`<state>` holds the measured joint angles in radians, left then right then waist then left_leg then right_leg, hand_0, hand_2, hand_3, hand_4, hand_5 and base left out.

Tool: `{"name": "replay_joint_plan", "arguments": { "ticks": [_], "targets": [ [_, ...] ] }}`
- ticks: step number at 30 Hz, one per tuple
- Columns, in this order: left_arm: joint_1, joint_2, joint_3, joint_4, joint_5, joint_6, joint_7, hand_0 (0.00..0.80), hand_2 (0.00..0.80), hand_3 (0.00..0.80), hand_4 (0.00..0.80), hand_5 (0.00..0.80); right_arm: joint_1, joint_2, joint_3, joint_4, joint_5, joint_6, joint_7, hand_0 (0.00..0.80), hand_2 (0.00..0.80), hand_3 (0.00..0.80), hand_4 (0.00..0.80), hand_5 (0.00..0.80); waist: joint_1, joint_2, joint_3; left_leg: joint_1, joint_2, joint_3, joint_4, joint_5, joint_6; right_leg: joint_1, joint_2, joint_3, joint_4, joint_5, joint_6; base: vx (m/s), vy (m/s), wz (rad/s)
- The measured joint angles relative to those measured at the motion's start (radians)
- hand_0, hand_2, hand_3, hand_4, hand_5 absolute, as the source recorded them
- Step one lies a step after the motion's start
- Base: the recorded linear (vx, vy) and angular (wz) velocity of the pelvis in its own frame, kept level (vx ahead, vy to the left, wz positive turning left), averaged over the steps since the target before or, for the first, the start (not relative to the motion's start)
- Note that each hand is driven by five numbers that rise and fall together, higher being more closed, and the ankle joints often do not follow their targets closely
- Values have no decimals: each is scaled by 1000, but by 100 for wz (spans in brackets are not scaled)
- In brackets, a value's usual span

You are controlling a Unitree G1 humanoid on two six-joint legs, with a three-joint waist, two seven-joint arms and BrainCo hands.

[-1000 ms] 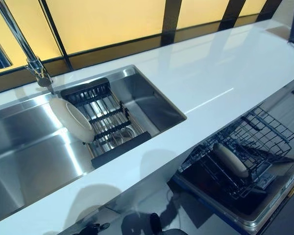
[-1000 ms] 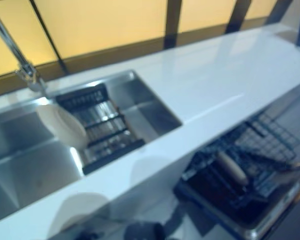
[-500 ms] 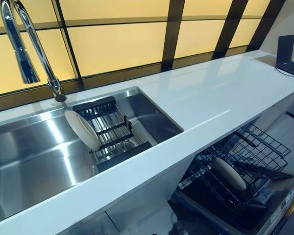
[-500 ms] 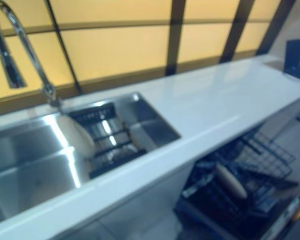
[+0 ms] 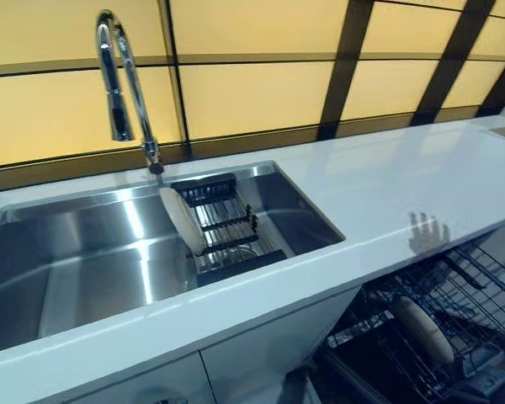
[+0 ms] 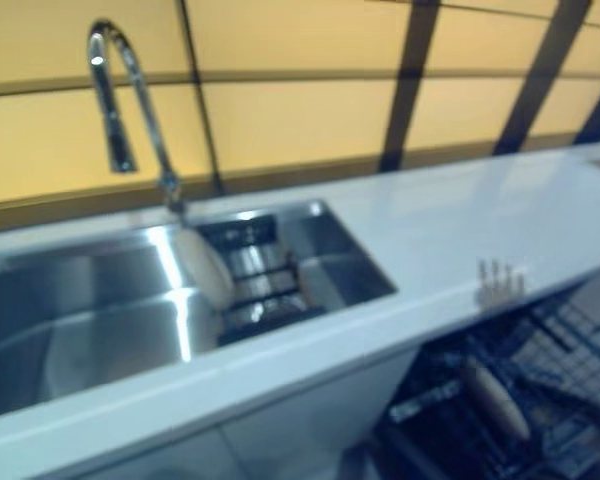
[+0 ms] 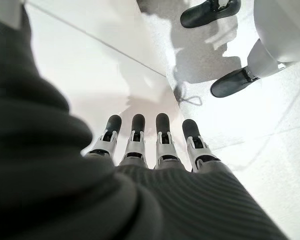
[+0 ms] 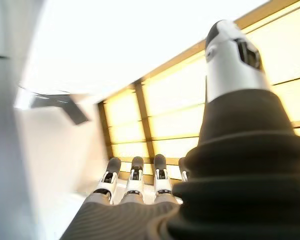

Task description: Take plates into dishwasher

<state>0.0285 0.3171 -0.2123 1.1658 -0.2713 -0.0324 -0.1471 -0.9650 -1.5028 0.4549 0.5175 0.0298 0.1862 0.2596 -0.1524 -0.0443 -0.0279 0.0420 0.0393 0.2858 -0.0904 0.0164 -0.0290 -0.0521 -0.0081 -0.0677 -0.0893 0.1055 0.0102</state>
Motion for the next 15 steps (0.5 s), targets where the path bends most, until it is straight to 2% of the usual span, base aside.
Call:
{"name": "replay_joint_plan", "arguments": {
  "ticks": [6,10,15],
  "targets": [
    [5,-12,-1,0,-1,-1,-1,0,0,0,0,0,-93,28,87,-21,-18,-53,-8,0,0,0,0,0,33,-11,-4,-3,-6,-46,0,4,4,24,-11,-27,0,-13,0,12,41,22],
    [6,-12,-2,0,-27,0,-4,0,0,0,0,0,-114,86,118,-68,-20,-64,-9,0,0,0,0,0,37,-16,-6,-2,-8,-73,0,8,5,37,-13,-45,-1,-20,1,25,33,21],
    [8,-12,-2,-1,-27,0,-12,0,0,0,0,0,-117,133,195,-129,-144,-110,-19,0,0,0,0,0,65,-19,-4,-2,-12,-111,0,11,6,54,-14,-57,-1,-32,6,33,33,21]
  ]
}}
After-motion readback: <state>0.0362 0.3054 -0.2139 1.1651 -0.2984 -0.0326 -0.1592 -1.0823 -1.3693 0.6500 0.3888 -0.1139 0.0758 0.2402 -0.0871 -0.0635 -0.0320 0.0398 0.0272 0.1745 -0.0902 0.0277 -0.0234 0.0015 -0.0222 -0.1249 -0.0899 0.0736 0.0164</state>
